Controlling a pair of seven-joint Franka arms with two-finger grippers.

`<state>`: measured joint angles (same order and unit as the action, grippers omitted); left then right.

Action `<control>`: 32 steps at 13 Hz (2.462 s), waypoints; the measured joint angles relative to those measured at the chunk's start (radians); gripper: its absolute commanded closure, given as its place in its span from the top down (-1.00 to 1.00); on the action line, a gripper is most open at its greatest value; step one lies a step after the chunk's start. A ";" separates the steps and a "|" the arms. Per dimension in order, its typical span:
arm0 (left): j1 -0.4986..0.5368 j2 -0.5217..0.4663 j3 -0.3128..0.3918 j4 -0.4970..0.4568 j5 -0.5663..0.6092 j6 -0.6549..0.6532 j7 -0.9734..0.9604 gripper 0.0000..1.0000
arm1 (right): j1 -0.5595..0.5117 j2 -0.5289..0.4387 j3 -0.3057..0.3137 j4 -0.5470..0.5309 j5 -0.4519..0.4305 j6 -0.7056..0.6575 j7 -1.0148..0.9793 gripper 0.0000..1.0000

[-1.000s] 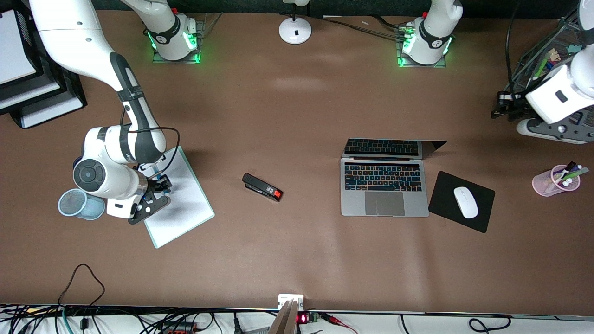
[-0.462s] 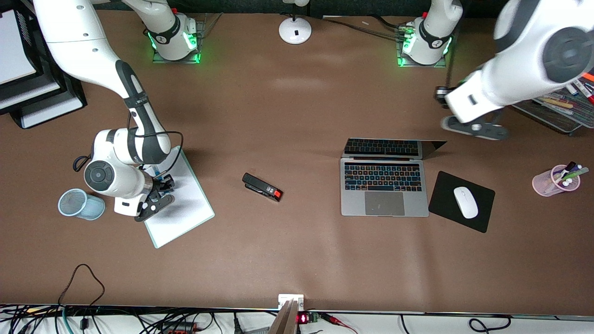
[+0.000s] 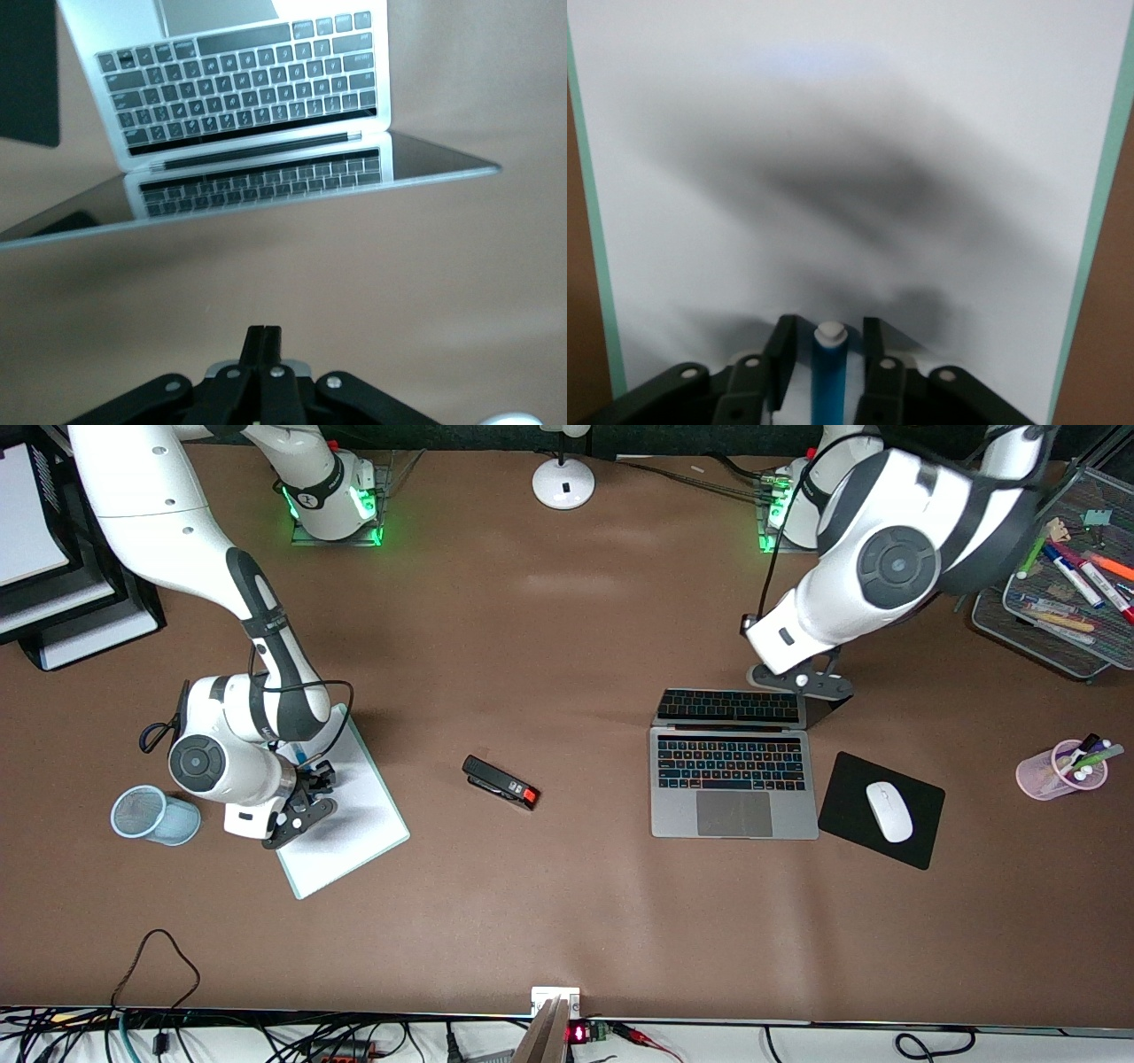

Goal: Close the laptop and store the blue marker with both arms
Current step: 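Lift the blue marker with the right gripper while the left gripper reaches the laptop lid, then carry the marker into the blue cup while the left gripper pushes the lid down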

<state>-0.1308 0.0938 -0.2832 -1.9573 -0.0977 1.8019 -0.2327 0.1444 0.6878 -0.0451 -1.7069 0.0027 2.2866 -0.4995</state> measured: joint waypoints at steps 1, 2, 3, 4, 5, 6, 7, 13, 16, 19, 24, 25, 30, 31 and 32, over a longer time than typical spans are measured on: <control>0.000 -0.006 -0.020 -0.060 0.000 0.071 -0.021 -1.00 | 0.000 0.000 0.000 0.000 0.000 0.001 0.000 -0.51; 0.000 -0.012 -0.037 -0.115 0.000 0.133 -0.040 -1.00 | 0.000 0.000 0.000 0.000 0.000 0.001 0.000 -0.72; 0.000 -0.018 -0.048 -0.160 0.000 0.183 -0.050 -1.00 | -0.001 0.000 0.000 0.000 0.000 0.002 0.000 -0.90; 0.000 -0.024 -0.052 -0.192 0.000 0.225 -0.057 -1.00 | -0.001 0.000 0.000 0.001 0.000 0.003 0.000 -1.00; 0.001 -0.026 -0.052 -0.212 0.000 0.260 -0.059 -1.00 | -0.001 0.000 0.000 0.001 0.000 0.003 0.000 -1.00; 0.006 -0.026 -0.051 -0.221 0.000 0.283 -0.061 -1.00 | -0.001 0.000 0.000 0.002 0.000 0.003 0.000 -1.00; 0.013 -0.026 -0.051 -0.223 0.000 0.298 -0.061 -1.00 | -0.001 -0.001 0.000 0.006 0.000 0.004 0.000 -1.00; 0.050 -0.023 -0.049 -0.224 0.001 0.367 -0.061 -1.00 | -0.001 -0.065 0.000 0.101 0.000 -0.060 0.000 -1.00; 0.050 -0.023 -0.049 -0.224 0.022 0.384 -0.066 -1.00 | -0.006 -0.119 -0.002 0.135 0.000 -0.105 -0.026 -1.00; 0.051 -0.007 -0.049 -0.226 0.034 0.451 -0.071 -1.00 | -0.036 -0.191 -0.005 0.140 0.021 -0.118 -0.150 -1.00; 0.056 0.040 -0.047 -0.225 0.037 0.561 -0.072 -1.00 | -0.152 -0.274 -0.009 0.141 0.222 -0.143 -0.591 -1.00; 0.060 0.054 -0.046 -0.224 0.040 0.593 -0.072 -1.00 | -0.178 -0.275 -0.010 0.141 0.278 -0.145 -0.687 -1.00; 0.119 0.167 -0.042 -0.154 0.119 0.712 -0.072 -1.00 | -0.313 -0.272 -0.013 0.134 0.575 -0.192 -1.115 -1.00; 0.126 0.197 -0.041 -0.126 0.126 0.714 -0.072 -1.00 | -0.339 -0.271 -0.013 0.133 0.618 -0.198 -1.175 -1.00; 0.128 0.230 -0.041 -0.097 0.130 0.716 -0.072 -1.00 | -0.363 -0.268 -0.013 0.132 0.654 -0.212 -1.233 -1.00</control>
<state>-0.0028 0.3242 -0.3245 -2.0547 0.0320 2.5180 -0.3042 -0.2185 0.4196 -0.0582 -1.5745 0.6572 2.0744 -1.7325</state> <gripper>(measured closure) 0.991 0.824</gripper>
